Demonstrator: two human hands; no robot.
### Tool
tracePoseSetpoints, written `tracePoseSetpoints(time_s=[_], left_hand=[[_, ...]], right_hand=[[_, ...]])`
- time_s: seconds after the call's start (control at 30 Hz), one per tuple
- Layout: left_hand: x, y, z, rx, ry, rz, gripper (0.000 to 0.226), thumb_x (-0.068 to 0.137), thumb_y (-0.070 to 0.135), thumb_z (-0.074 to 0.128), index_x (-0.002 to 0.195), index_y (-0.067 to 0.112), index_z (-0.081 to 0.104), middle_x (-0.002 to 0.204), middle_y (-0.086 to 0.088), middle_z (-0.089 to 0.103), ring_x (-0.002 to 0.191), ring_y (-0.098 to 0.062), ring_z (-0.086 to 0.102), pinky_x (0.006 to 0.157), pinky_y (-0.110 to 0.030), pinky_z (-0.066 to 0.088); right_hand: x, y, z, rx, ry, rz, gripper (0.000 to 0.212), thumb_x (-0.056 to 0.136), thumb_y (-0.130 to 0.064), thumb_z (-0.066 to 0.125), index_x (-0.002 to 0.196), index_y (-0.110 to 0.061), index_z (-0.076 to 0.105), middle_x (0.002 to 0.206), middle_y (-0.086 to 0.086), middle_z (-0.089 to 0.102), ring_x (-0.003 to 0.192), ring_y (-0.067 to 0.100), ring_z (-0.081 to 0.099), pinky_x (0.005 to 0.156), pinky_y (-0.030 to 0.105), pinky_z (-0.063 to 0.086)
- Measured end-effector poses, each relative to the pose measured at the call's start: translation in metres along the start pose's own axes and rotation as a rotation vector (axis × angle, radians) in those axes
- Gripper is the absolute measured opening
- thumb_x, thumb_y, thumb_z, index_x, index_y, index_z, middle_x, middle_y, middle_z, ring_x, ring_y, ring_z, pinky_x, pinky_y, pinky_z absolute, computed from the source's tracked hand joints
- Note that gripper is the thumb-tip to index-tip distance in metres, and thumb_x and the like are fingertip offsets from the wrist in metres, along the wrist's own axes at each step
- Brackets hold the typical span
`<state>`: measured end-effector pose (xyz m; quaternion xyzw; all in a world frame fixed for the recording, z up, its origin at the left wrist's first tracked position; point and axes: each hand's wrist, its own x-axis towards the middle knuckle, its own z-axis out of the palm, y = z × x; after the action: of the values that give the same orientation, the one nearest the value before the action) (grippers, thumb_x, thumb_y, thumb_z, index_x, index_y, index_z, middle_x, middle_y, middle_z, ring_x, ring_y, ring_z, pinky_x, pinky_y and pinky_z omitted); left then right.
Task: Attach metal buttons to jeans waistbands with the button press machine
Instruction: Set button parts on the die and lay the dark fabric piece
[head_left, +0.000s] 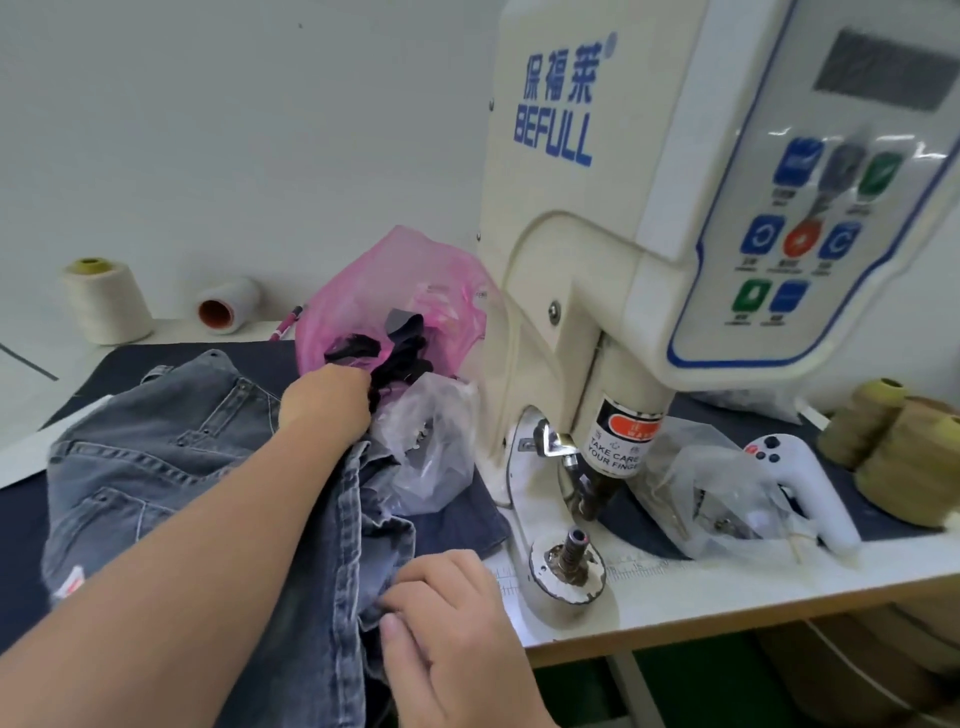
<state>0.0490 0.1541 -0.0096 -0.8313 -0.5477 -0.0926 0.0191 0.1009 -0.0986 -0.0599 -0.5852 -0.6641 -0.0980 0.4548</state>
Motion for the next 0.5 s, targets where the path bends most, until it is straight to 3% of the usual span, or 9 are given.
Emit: tracePoseSetpoints(time_s=[0.1,0.17,0.23,0.3,0.37,0.43,0.5], left_hand=[[-0.009,-0.002,-0.01,-0.171,0.23,-0.042,0.024,0.097,0.022,0.053,0.112,0.016,0.07,0.106,-0.018,0.066,0.096,-0.04,0.062,0.075,-0.042,0.049],[-0.018,-0.003,-0.024,-0.4,0.411,0.006,0.022,0.094,0.022,0.06,0.109,0.013,0.074,0.103,-0.021,0.061,0.097,-0.04,0.057,0.082,-0.042,0.048],[-0.031,0.0,-0.045,-0.715,0.477,0.026,0.019,0.093,0.023,0.064,0.105,0.014,0.075,0.102,-0.016,0.058,0.095,-0.032,0.056,0.084,-0.035,0.044],[-0.048,0.007,-0.068,-1.062,0.468,0.016,0.006,0.094,0.028,0.062,0.092,0.025,0.068,0.097,-0.008,0.063,0.088,-0.024,0.061,0.081,-0.039,0.05],[-0.076,0.016,-0.089,-1.305,0.453,0.046,0.01,0.091,0.031,0.059,0.081,0.03,0.058,0.083,-0.002,0.063,0.08,-0.02,0.06,0.08,-0.051,0.053],[-0.104,0.025,-0.1,-1.351,0.36,0.172,0.011,0.087,0.033,0.057,0.077,0.029,0.055,0.077,-0.005,0.059,0.073,-0.022,0.056,0.071,-0.054,0.052],[-0.129,0.035,-0.103,-1.294,0.169,0.34,0.01,0.087,0.032,0.058,0.081,0.024,0.056,0.071,-0.007,0.057,0.065,-0.021,0.051,0.06,-0.042,0.045]], right_hand=[[-0.009,-0.006,-0.006,0.047,0.028,0.064,0.01,0.078,-0.019,0.062,0.076,-0.016,0.072,0.085,-0.009,0.065,0.084,0.012,0.061,0.077,0.026,0.053],[-0.015,-0.011,-0.011,0.078,0.03,0.07,0.01,0.077,-0.019,0.061,0.076,-0.016,0.071,0.084,-0.009,0.065,0.084,0.01,0.06,0.077,0.024,0.052],[-0.018,-0.015,-0.019,0.132,0.009,0.105,0.012,0.079,-0.019,0.06,0.08,-0.014,0.071,0.085,-0.009,0.065,0.086,0.009,0.058,0.077,0.021,0.051],[-0.019,-0.019,-0.031,0.223,-0.016,0.19,0.013,0.084,-0.02,0.059,0.085,-0.014,0.071,0.088,-0.014,0.063,0.09,0.006,0.057,0.078,0.015,0.047],[-0.017,-0.025,-0.044,0.344,-0.047,0.302,0.014,0.089,-0.023,0.057,0.09,-0.019,0.071,0.09,-0.017,0.062,0.094,0.007,0.058,0.077,0.013,0.046],[-0.011,-0.032,-0.06,0.432,-0.034,0.379,0.022,0.092,-0.037,0.05,0.094,-0.029,0.07,0.093,-0.018,0.064,0.097,0.01,0.061,0.079,0.016,0.046],[-0.004,-0.037,-0.075,0.492,0.006,0.435,0.029,0.089,-0.05,0.044,0.099,-0.035,0.067,0.097,-0.018,0.065,0.1,0.01,0.062,0.081,0.016,0.046]])
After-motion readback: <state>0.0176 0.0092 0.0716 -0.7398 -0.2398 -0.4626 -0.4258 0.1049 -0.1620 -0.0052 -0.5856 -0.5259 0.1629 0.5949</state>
